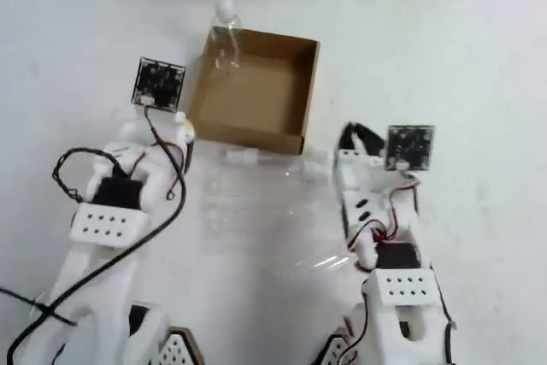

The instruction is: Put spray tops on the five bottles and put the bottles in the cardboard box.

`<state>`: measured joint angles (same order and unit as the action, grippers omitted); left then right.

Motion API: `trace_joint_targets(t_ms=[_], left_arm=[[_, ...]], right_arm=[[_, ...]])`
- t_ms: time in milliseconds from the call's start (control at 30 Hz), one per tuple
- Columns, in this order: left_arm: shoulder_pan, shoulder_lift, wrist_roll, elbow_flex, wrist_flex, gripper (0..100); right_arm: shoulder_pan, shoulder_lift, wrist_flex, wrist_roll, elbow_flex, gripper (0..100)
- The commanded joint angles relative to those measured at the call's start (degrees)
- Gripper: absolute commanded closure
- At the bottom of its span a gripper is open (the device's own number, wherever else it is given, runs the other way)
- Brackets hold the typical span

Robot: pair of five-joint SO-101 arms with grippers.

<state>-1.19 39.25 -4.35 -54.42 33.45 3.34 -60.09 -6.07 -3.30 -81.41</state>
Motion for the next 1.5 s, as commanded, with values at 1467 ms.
trace_joint_targets(t_ms=[1467], left_arm=[[-34.95, -43.21, -43.16, 44.66, 43.52, 74]], right_arm=[[-23.6, -1.19, -3.82, 32.26, -9.85, 98.1]])
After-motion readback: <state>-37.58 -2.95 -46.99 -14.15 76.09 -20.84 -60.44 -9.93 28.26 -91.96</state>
